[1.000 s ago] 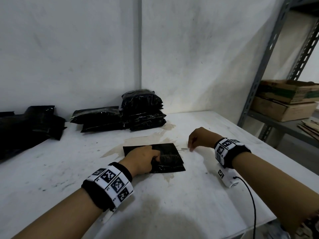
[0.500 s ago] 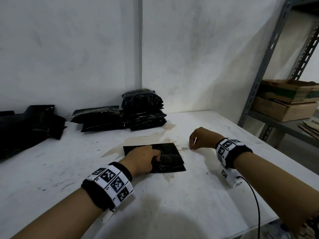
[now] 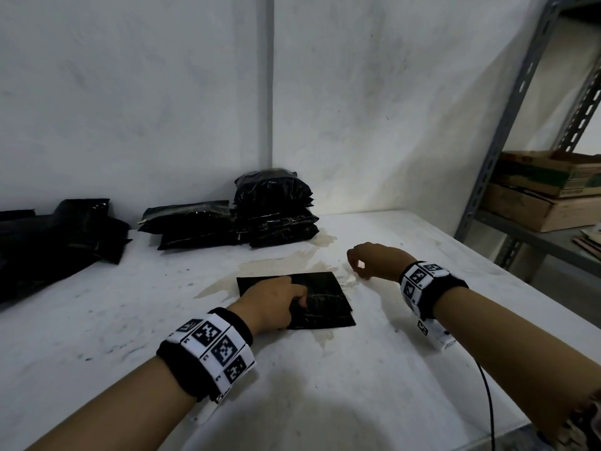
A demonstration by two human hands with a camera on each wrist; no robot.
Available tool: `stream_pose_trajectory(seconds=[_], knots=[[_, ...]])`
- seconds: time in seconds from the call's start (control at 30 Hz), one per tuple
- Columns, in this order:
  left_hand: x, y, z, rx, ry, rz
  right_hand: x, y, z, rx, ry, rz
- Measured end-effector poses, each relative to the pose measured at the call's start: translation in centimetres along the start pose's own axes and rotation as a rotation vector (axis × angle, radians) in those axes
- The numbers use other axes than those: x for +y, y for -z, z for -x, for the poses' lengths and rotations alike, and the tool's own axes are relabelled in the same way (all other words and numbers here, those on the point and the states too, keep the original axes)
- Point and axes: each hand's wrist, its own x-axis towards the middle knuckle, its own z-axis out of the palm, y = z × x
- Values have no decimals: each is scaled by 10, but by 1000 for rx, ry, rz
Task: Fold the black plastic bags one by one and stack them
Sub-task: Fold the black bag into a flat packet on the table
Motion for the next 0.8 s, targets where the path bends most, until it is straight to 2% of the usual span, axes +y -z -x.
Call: stream_pose_trajectory(seconds=[0.13, 0.23, 0.43, 0.6, 0.8], knots=[[0, 0, 0, 4, -3, 14, 1, 1, -4, 33, -55, -195], [0, 0, 0, 9, -7, 12, 4, 7, -3, -24, -73, -335], [1, 2, 1, 7, -12, 8, 3, 13, -4, -91, -91, -224], [1, 2, 2, 8, -4, 10, 0, 14, -4, -29, -99, -199], [1, 2, 2, -5, 5, 1, -15, 17, -3, -12, -79, -17]])
